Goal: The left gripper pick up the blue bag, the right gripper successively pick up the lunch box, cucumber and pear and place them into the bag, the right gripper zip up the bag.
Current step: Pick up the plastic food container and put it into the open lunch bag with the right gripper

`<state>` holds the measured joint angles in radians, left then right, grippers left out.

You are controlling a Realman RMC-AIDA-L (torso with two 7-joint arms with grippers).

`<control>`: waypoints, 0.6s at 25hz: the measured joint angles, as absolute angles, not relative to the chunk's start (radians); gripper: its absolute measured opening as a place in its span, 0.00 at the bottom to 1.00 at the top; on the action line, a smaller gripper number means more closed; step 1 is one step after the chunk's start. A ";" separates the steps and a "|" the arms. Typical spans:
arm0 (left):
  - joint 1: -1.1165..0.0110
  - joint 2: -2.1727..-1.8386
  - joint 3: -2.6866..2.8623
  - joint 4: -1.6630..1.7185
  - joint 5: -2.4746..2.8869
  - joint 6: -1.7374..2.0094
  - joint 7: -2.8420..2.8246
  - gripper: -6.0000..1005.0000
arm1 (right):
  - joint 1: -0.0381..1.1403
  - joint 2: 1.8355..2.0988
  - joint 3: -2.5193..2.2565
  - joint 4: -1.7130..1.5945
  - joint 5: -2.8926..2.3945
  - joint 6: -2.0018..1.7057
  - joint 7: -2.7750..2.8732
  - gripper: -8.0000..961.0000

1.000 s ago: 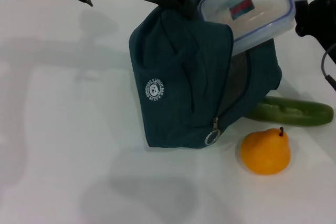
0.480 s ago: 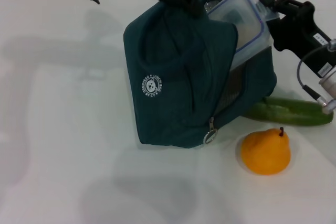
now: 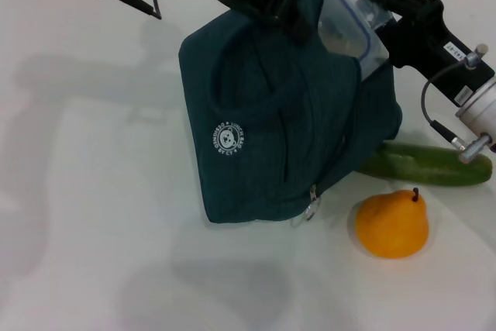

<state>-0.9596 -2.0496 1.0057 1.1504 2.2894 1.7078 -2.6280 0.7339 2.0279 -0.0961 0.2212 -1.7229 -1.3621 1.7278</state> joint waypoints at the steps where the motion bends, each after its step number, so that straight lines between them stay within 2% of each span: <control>1: -0.960 -2.050 1.009 1.150 2.290 1.705 -2.628 0.06 | 0.734 2.028 -0.095 0.221 -1.723 -1.361 1.728 0.16; 15: -0.939 -2.029 0.944 1.147 2.290 1.688 -2.588 0.06 | 0.769 2.028 -0.094 0.225 -1.851 -1.370 1.727 0.18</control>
<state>-0.9395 -2.0289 0.9440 1.1470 2.2904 1.6876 -2.5883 0.7692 2.0280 -0.0940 0.2246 -1.8513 -1.3704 1.7268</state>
